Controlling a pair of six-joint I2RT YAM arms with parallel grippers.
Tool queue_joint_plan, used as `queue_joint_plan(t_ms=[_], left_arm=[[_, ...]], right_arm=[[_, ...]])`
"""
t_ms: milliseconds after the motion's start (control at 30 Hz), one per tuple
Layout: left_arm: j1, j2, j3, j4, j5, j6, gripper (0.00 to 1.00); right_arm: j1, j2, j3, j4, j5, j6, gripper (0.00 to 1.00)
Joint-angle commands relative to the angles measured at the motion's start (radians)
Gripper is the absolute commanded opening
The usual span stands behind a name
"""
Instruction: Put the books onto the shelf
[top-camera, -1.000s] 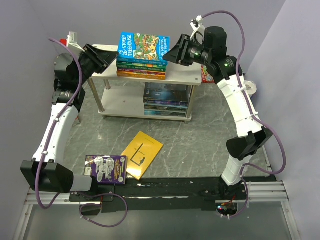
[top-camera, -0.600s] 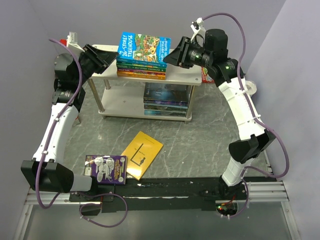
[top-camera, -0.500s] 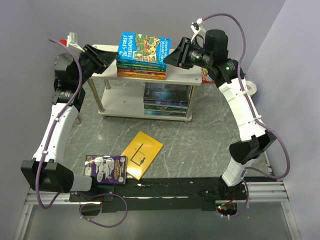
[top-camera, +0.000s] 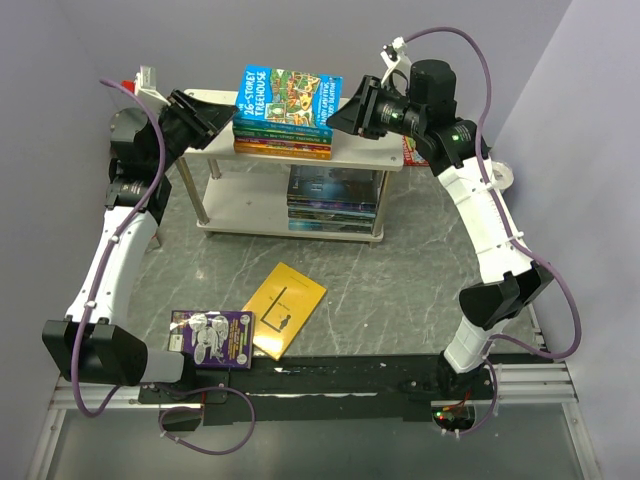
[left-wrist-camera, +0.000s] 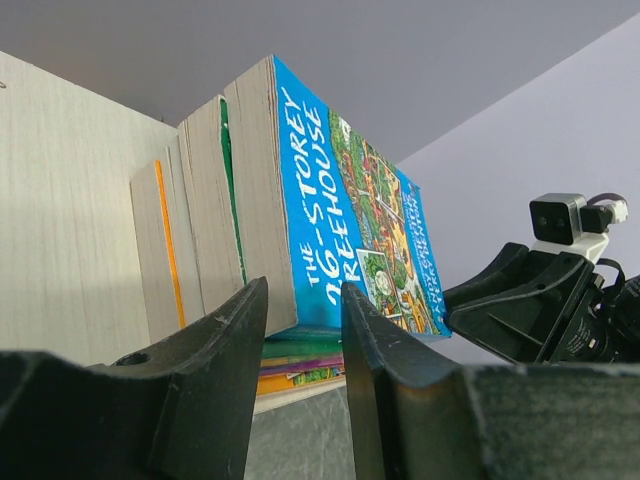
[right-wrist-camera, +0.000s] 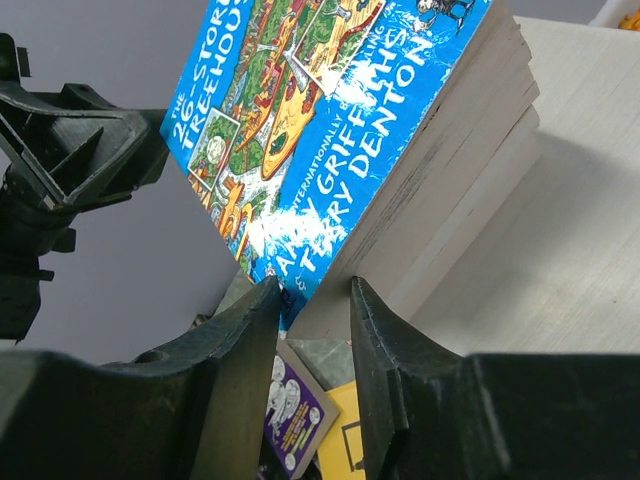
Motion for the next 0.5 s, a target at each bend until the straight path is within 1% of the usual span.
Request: queue_joint_plan(t_ms=[0,167,267,367,400,467], left_arm=[[0.004,-0.046,-0.002,0.023,0.010,0.020,0.41],[0.014,-0.054,-0.013,0.024,0.004,0.018,0.43],[0.020,-0.060,-0.013,0.018,-0.005,0.018,0.45],[0.039,-0.074,-0.005,-0.013,-0.044,0.023,0.50],[0.053,-0.077,-0.001,-0.023,-0.056,0.027,0.55],[0.066,-0.091,0.024,-0.081,-0.114,0.037,0.60]], right_arm=[[0.018,-0.007,0.055,-0.010,-0.011,-0.014,0.42],[0.013,0.004,0.069,-0.024,-0.011,-0.014,0.42],[0.006,-0.004,0.061,-0.024,-0.009,-0.009,0.43],[-0.014,-0.024,0.043,-0.015,-0.009,0.003,0.46],[-0.022,-0.039,0.040,-0.012,-0.011,0.006,0.47],[-0.046,-0.059,0.037,-0.016,-0.005,0.009,0.53]])
